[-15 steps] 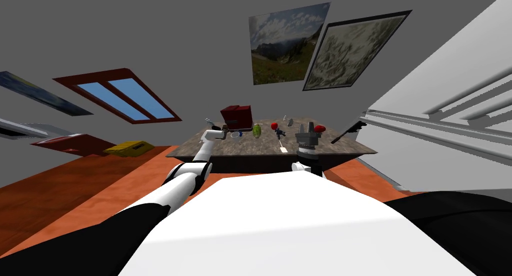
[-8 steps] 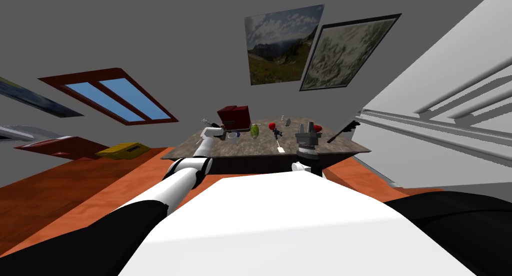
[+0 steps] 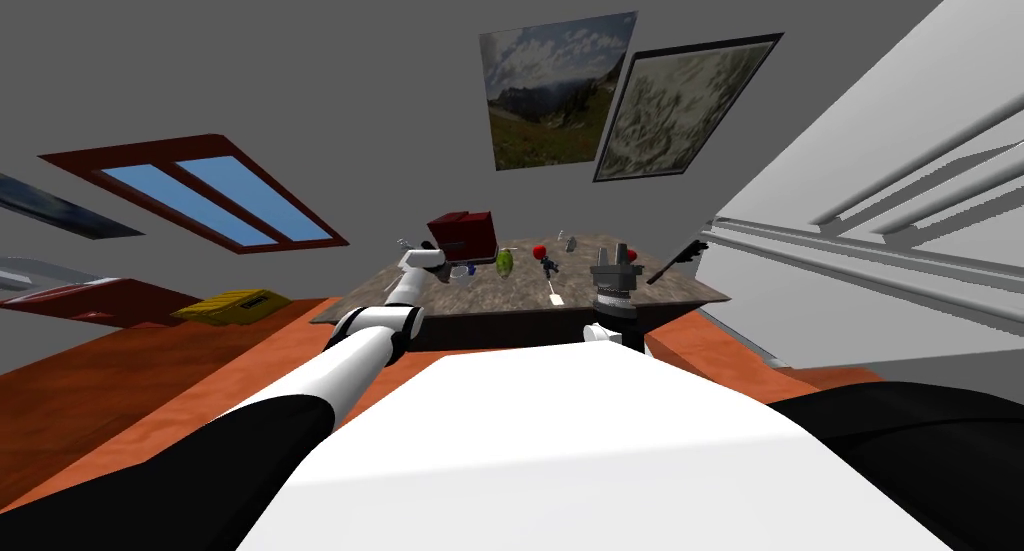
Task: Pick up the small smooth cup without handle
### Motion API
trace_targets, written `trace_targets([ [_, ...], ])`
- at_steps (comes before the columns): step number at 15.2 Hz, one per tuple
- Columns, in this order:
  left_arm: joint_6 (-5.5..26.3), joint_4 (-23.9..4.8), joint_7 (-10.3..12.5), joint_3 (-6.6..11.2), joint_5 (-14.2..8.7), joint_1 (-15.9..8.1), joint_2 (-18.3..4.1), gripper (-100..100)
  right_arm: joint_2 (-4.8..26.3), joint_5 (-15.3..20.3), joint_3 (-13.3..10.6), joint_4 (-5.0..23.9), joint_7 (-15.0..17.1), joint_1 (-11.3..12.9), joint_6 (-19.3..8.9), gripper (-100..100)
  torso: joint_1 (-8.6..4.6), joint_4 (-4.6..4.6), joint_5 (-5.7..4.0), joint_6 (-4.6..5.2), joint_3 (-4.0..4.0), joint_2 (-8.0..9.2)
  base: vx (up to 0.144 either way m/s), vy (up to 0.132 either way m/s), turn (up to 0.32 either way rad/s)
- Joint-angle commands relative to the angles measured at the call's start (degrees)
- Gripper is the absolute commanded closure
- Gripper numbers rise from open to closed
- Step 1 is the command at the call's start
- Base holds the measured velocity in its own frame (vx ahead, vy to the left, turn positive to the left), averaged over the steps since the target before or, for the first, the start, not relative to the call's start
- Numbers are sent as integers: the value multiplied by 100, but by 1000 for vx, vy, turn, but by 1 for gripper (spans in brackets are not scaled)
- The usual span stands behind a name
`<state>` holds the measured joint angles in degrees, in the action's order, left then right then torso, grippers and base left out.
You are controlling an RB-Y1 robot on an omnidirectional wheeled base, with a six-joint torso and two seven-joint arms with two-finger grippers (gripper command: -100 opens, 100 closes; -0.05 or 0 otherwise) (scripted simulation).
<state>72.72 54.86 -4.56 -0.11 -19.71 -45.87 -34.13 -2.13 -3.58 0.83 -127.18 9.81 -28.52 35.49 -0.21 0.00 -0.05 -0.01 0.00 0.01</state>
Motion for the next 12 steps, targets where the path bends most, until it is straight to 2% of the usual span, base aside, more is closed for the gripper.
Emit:
trace_targets([
  [1,286,-286,32,-9,-99,-216,-32,-100,0,0,0,0,0,0,0,0,0,0,0,0,0,0,8,-53,-49],
  [2,374,-287,32,-9,-99,-216,-32,-100,0,0,0,0,0,0,0,0,-3,0,-1,1,0,-1,10,-52,-34],
  [3,507,-466,48,-14,-169,-343,-57,-100,0,0,0,0,0,0,0,0,-3,0,-1,0,-1,-1,16,-57,-41],
  [4,595,-466,48,-14,-169,-343,-57,-100,0,0,0,0,0,0,0,0,-5,0,-2,1,-1,-3,16,-53,-34],
  [5,733,-628,63,-19,-231,-452,-79,-100,0,0,0,0,0,0,0,0,-5,-1,-1,0,-2,-3,10,-48,-37],
  [6,791,-628,63,-19,-231,-452,-79,-100,0,0,0,0,0,0,0,0,-4,0,-1,1,-2,-3,7,-39,-27],
  [7,932,-771,76,-24,-285,-544,-99,-100,0,0,0,0,0,0,0,0,-1,0,-1,0,-1,-2,10,-35,-29],
  [8,962,-771,76,-24,-285,-544,-99,-100,0,0,0,0,0,0,0,0,1,0,0,0,-1,-2,12,-31,-25],
  [12,1310,-1069,104,-36,-395,-719,-139,-100,0,0,0,0,0,0,0,0,9,0,2,-1,-1,-2,13,-24,-21],
])
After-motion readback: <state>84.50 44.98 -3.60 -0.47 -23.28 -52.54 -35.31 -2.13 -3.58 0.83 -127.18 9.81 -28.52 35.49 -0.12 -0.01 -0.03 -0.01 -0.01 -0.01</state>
